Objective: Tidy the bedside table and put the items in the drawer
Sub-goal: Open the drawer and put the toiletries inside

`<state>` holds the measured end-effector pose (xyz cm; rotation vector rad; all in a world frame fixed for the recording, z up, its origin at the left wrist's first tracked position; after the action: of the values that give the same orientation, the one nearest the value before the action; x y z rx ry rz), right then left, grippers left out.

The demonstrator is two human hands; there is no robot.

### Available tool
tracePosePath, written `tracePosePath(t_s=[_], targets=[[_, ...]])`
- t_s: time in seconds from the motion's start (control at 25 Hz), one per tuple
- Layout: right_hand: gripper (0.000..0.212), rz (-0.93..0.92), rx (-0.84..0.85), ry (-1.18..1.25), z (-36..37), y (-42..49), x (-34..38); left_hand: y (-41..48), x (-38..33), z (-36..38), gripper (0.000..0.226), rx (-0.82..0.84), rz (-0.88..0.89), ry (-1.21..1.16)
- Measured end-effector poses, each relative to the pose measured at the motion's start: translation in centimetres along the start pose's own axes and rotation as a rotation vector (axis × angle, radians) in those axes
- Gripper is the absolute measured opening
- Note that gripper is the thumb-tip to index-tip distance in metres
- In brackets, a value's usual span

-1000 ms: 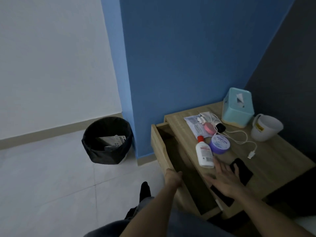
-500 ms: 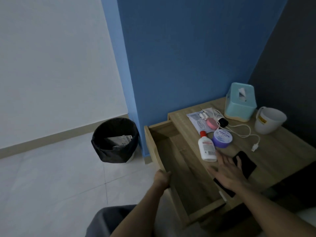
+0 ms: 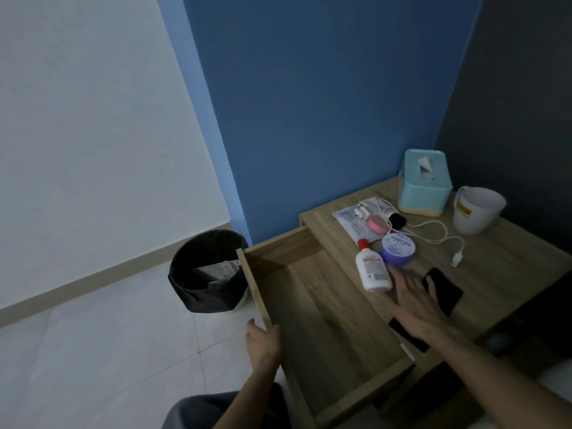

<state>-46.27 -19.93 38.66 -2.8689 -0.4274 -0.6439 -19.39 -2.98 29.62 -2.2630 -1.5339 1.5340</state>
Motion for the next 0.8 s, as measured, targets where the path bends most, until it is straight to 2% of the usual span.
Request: tracePosePath(t_s=[0.08, 0.12, 0.2, 0.32, 0.44, 0.56, 0.68, 0.8], targets=[[0.061, 0.010, -0.151, 0.130, -2.4, -0.3, 0.0, -2.4, -5.2, -1.1, 0.063, -0.212, 0.255, 0.043], [0.061, 0.046, -0.254, 0.142, -3.9, -0.8, -0.3, -3.8, -8.3, -0.2, 0.062, -0.226, 0.374, 0.064], [0.065, 0.225, -0.395, 0.142, -6.0, -2.1, -2.7, -6.5, -14.4, 4.0, 0.060, -0.130, 0.548, 0.135], [0.086, 0.493, -0.339, 0.225, -4.8, -3.6, -5.8, -8.4, -20.4, 11.3, 0.056, 0.108, 0.661, 0.210], [0.103, 0.575, -0.250, 0.267, -2.8, -3.6, -6.7, -7.5, -21.0, 18.0, 0.054, 0.302, 0.623, 0.538], [0.107, 0.589, -0.213, 0.288, -2.2, -3.3, -6.9, -6.1, -19.7, 19.6, 0.054, 0.235, 0.562, 0.793], [0.111, 0.611, -0.199, 0.329, -1.8, -3.0, -7.4, -6.1, -19.5, 19.0, 0.046, 0.161, 0.597, 0.803], [0.099, 0.661, -0.212, 0.424, -1.6, -3.2, -8.0, -6.2, -18.9, 17.0, 0.059, 0.126, 0.526, 0.605]])
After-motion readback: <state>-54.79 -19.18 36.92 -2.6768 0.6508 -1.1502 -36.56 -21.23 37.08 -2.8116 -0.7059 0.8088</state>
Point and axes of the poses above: each hand's wrist, its own y-axis towards the middle knuckle, its own z-axis out of the palm, x = y × z, the point moved 9 cm from there along y, towards the middle knuckle, and after that the axes turned 8 degrees about y, right-handed, at the moved point
